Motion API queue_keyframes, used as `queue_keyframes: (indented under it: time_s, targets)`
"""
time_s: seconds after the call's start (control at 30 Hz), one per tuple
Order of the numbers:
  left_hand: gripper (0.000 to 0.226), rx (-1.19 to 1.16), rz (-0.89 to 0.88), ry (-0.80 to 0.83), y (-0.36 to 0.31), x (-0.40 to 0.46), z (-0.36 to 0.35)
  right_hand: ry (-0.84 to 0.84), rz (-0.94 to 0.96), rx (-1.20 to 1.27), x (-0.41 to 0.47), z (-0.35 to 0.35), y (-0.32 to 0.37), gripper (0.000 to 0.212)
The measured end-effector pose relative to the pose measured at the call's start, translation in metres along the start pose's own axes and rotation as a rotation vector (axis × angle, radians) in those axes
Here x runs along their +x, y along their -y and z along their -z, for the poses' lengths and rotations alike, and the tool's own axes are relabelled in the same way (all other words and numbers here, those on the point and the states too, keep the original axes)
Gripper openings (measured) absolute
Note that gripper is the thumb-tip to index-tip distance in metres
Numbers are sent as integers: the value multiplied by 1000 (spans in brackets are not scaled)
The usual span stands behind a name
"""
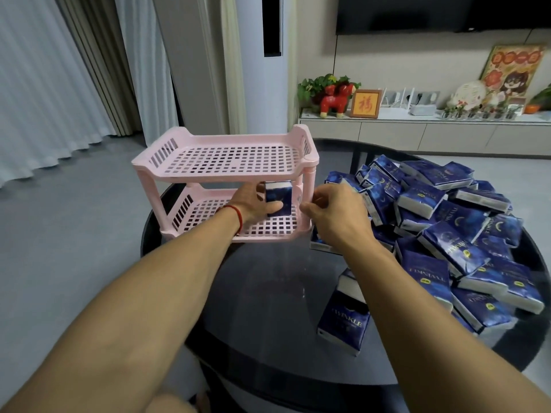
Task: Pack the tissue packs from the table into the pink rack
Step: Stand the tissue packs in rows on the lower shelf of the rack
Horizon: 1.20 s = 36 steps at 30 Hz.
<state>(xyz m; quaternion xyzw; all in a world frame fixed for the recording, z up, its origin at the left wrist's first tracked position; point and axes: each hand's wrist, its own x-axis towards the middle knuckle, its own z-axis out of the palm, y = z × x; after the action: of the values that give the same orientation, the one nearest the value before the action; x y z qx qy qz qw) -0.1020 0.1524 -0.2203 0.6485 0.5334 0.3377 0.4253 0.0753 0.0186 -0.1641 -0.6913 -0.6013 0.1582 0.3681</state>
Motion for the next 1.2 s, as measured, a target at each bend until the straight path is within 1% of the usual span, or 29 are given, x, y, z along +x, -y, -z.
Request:
queue_keyframes:
  time_s: [0.1,0.23,0.37,0.6,0.83,0.93,1.0,1.07,1.13,1.2]
  targets:
    - [53,65,-45,-34,-18,-13,0,6,0,-11,0,0,1,14]
    - [55,126,-52,26,-21,-15,-4,1,-5,2,1,0,1,15]
    - [66,138,-73,18,-18,-12,-5,-4,-14,-13,2,0,-3,14]
    - [62,57,-89,28,-11,1,-11,4,-15,-4,3,4,-6,11]
    - [60,105,-132,-2,-13,-3,-12,20,-35,26,2,6,-5,12]
    - [57,134,-111,3,-14,-3,-11,17,-44,49,0,8,-4,11]
    - [61,165,-92,7,-13,-4,-10,39,-37,72,-2,11,-4,11]
    - [71,238,-73,-13,-13,-5,-6,70,-27,80,-4,20,-1,12]
    - [78,291,-41,-14,-17,-11,-2,62,-29,59,-7,35,2,10]
    - [81,269,5,-19,-25,-21,0,44,-23,16,-13,54,4,11]
